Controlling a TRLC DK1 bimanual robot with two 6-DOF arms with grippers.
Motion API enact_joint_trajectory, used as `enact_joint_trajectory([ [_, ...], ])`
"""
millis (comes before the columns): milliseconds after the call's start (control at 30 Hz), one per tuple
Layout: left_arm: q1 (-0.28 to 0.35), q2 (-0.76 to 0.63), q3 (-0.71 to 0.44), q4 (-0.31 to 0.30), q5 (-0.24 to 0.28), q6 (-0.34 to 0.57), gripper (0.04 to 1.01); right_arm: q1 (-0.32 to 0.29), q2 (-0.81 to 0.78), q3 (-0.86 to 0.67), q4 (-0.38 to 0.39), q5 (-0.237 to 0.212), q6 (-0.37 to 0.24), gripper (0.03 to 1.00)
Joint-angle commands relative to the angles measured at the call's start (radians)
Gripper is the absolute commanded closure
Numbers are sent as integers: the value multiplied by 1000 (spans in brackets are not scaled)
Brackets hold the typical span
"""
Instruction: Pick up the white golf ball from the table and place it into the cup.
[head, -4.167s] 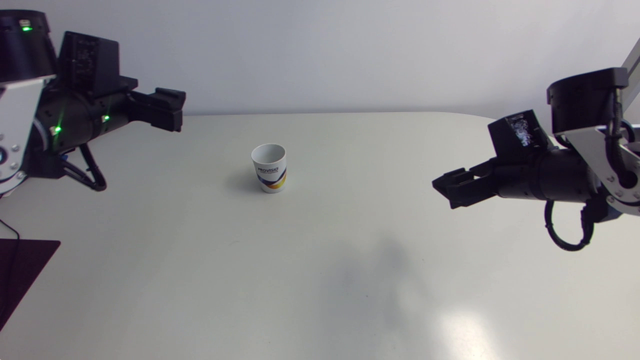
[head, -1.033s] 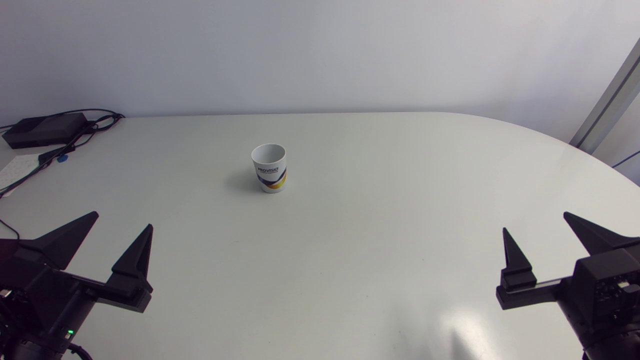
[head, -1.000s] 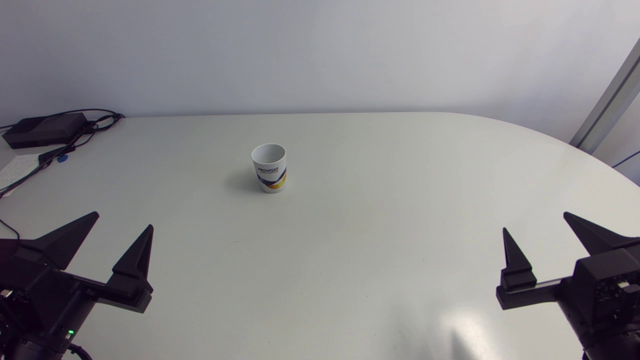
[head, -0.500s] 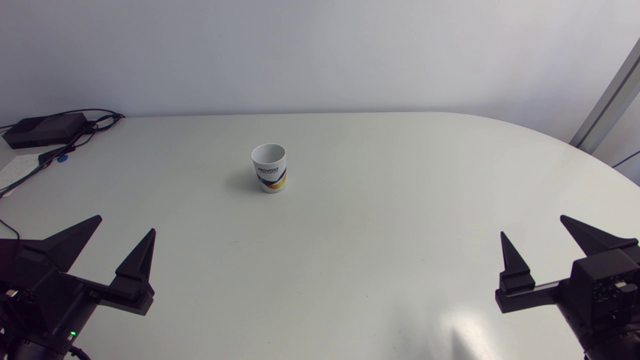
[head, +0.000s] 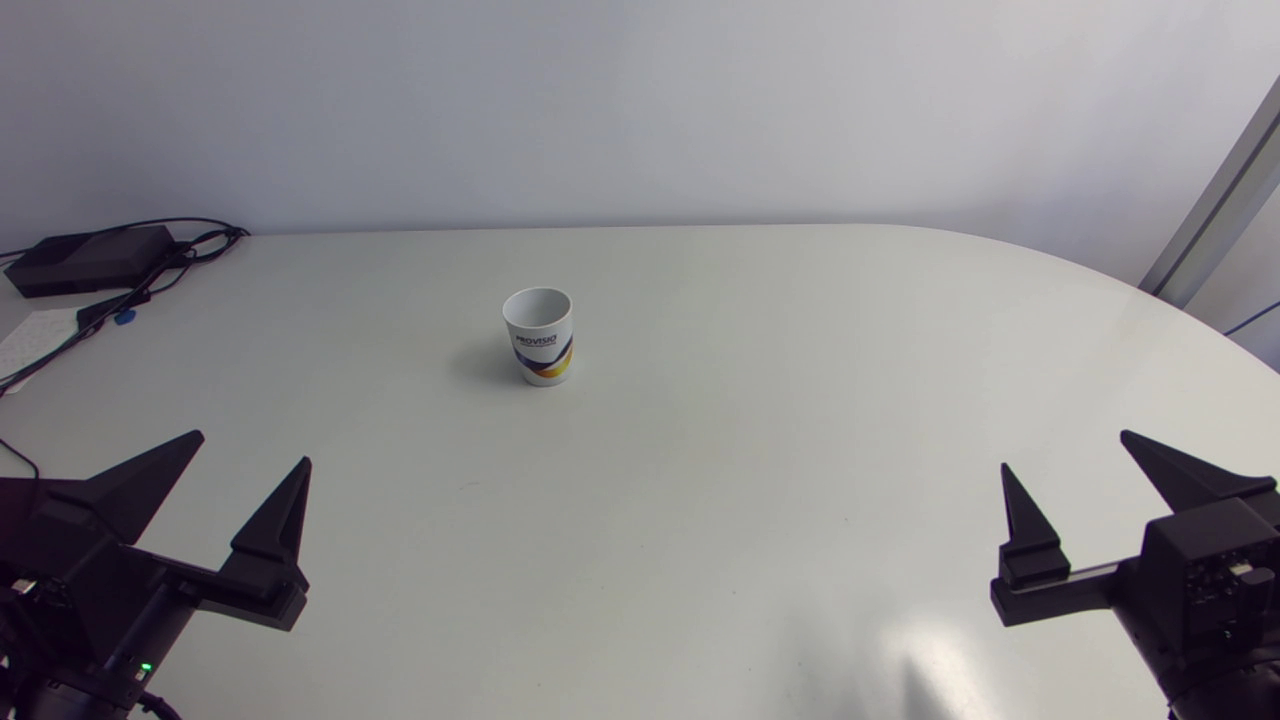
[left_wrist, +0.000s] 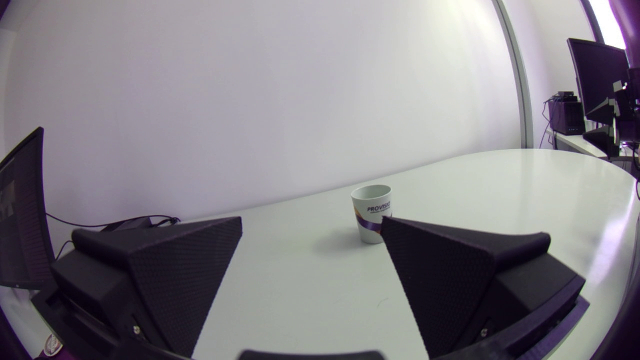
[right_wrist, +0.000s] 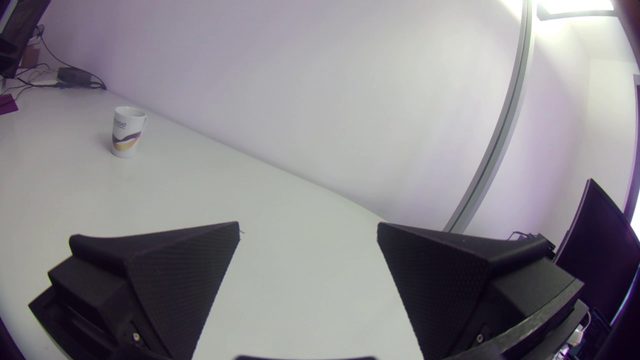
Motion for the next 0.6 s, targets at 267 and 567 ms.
enact_joint_trajectory([
  [267,1,-19,-16,-1,6,11,51,7,-7,-29,-45,5,-7,67],
  [567,15,-19,-16,-1,7,11,51,7,-7,-29,-45,5,-7,67],
])
